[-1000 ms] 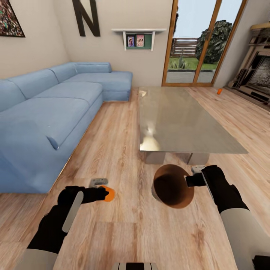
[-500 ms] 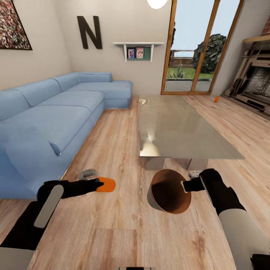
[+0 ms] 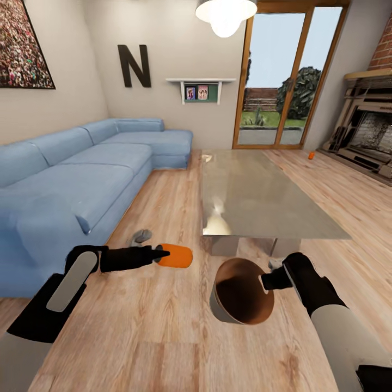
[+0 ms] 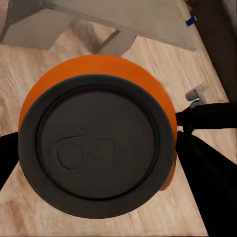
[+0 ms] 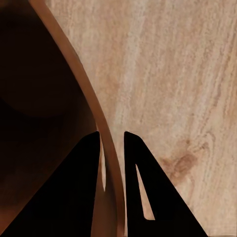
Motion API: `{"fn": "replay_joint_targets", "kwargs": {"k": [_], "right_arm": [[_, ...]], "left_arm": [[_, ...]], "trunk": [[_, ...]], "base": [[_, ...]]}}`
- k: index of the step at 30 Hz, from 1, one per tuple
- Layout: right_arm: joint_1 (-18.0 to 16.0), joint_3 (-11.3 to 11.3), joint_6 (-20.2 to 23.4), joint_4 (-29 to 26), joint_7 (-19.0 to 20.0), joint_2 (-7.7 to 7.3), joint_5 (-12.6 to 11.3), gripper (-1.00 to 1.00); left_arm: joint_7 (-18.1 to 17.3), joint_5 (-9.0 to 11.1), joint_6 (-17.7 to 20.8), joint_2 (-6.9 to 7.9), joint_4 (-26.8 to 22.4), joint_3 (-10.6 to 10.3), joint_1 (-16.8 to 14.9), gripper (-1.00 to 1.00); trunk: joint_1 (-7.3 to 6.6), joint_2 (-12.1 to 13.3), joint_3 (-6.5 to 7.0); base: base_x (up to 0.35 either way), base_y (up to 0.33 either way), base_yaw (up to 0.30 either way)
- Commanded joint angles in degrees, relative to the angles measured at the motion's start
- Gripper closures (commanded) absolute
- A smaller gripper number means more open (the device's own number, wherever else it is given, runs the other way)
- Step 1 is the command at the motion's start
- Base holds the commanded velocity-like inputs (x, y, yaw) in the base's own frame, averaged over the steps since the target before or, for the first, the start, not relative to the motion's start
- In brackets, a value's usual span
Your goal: Put the three can of soda from the living room inside the tash can in the kitchen.
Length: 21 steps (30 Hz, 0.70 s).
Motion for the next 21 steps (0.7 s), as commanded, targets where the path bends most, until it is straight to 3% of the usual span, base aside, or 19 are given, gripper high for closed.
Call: {"fn": "replay_joint_targets", "kwargs": {"k": [1,6,11,21], "right_arm": [[-0.04,-0.05,0.32,0.16,0.22,0.22,-1.88,1.0],[-0.06,0.3,0.32,0.82,0.22,1.34,-1.87,1.0],[-0.07,1.19,0.32,1.77,-0.11,2.16,-1.86,1.0],[-0.15,1.56,0.32,4.65,-0.57,2.37,-1.85,1.0]], "left_arm": [[0.0,-0.11,0.0,-0.08,0.01,-0.43,-0.31,1.0],[0.0,3.49,0.0,-0.5,-0.08,-2.23,-1.34,1.0],[0.0,7.42,0.0,-0.51,-0.74,-4.07,-1.89,1.0],[0.0,10.89,0.0,-0.47,-1.94,-4.69,-2.69,1.0]], "trunk": [[-0.03,0.01,0.24],[-0.16,0.08,1.34],[-1.18,1.94,2.26],[-3.38,5.95,4.05]], "base": [[0.0,0.0,0.0],[0.0,0.0,0.0],[0.0,0.0,0.0],[0.0,0.0,0.0]]}}
